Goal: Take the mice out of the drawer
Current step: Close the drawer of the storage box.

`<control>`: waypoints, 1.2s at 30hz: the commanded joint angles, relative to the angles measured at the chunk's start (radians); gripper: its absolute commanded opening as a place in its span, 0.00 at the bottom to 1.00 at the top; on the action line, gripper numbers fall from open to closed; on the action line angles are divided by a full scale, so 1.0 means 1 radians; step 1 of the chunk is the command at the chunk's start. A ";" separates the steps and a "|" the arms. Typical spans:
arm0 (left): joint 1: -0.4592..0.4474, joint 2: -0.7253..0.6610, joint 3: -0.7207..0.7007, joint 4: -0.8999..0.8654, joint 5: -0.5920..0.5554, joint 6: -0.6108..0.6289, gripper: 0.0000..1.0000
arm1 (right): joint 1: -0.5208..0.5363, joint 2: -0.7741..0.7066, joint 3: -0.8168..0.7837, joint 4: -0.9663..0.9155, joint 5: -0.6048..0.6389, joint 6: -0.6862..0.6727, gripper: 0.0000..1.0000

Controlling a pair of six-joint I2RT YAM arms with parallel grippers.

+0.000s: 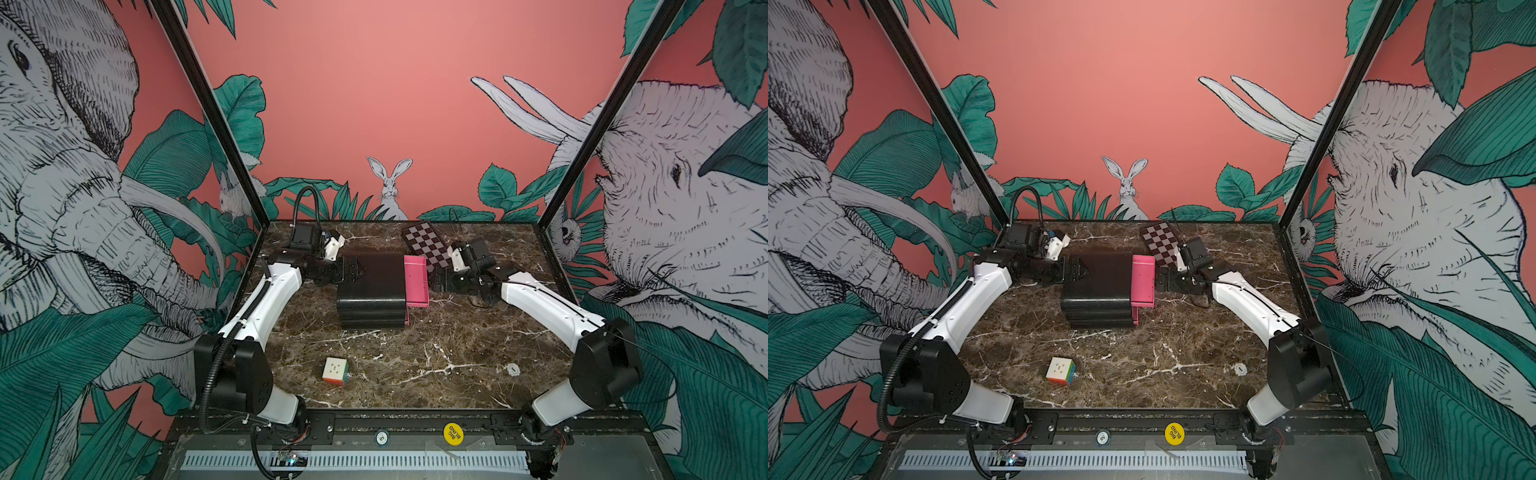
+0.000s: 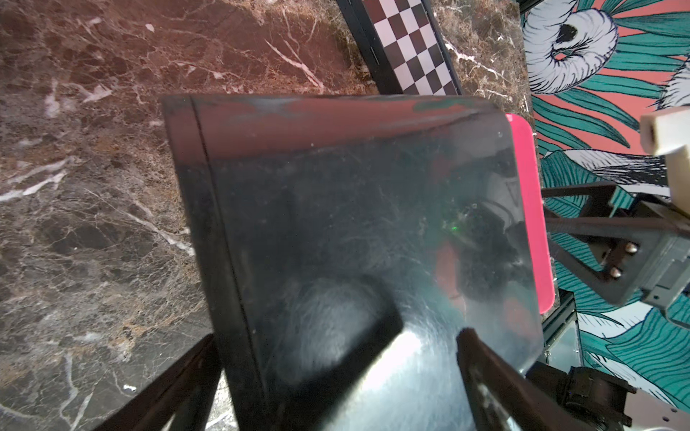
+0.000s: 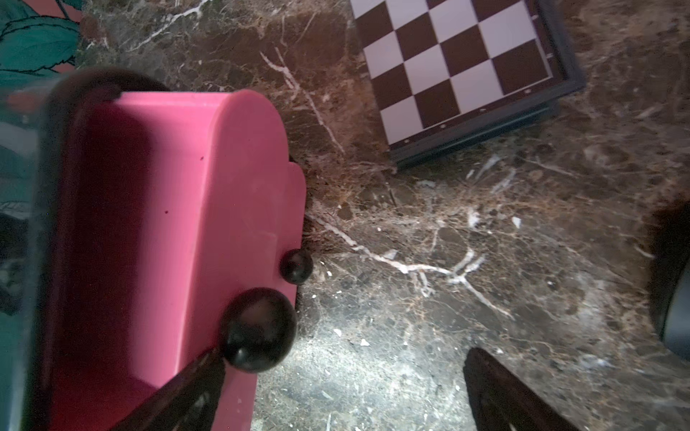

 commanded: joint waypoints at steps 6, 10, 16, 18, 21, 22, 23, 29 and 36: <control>-0.017 0.027 0.024 0.007 0.074 0.004 0.99 | 0.095 0.089 0.034 0.069 0.016 0.056 0.99; -0.017 0.035 0.029 0.000 0.074 0.005 0.99 | 0.129 0.115 0.061 0.097 0.027 0.077 0.99; -0.016 0.037 0.052 -0.020 0.014 0.001 0.99 | 0.147 0.130 0.079 0.106 0.046 0.082 0.99; -0.014 0.035 0.068 -0.025 -0.008 0.002 0.99 | 0.149 0.124 0.082 0.099 0.055 0.078 0.99; -0.006 0.025 0.099 -0.044 -0.050 0.007 0.99 | 0.148 0.104 0.082 0.049 0.115 0.058 0.99; -0.002 0.019 0.114 -0.056 -0.073 0.012 0.99 | 0.146 0.095 0.081 0.028 0.146 0.052 0.99; 0.003 0.014 0.132 -0.072 -0.100 0.016 0.99 | 0.143 0.086 0.096 0.007 0.172 0.048 0.99; 0.018 -0.021 0.284 -0.160 -0.218 0.057 0.99 | 0.068 -0.002 0.035 -0.028 0.237 0.086 0.99; -0.058 -0.008 0.405 -0.214 -0.205 0.056 0.99 | -0.078 -0.076 -0.065 0.091 0.043 0.116 0.99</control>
